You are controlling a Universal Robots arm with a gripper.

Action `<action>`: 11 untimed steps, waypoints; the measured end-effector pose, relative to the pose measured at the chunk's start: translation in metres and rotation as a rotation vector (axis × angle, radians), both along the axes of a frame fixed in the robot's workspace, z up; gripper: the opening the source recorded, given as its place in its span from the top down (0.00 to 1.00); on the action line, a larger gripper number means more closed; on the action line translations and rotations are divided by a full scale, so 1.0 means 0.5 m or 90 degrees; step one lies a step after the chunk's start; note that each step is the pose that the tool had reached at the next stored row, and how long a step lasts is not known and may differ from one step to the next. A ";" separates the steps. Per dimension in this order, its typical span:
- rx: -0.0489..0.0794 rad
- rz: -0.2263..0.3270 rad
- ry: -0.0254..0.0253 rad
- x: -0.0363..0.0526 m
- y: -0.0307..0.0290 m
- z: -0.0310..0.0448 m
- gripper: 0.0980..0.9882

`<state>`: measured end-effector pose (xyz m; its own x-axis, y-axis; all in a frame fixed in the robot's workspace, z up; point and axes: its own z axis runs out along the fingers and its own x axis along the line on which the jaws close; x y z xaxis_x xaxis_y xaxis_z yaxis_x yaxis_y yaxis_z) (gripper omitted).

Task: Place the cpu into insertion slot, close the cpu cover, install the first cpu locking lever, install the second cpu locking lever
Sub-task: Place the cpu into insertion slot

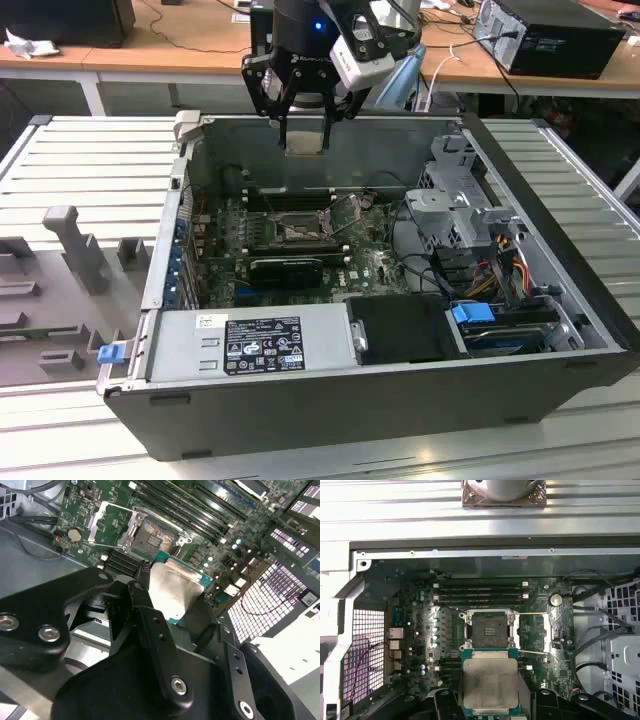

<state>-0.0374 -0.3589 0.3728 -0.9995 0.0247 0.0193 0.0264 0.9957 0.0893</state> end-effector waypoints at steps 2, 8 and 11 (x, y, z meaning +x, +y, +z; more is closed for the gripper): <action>0.000 -0.008 0.0000 0.000 0.000 0.000 0.51; 0.000 -0.105 0.0000 0.000 0.000 -0.001 0.51; -0.001 -0.134 0.0000 0.000 0.000 -0.001 0.51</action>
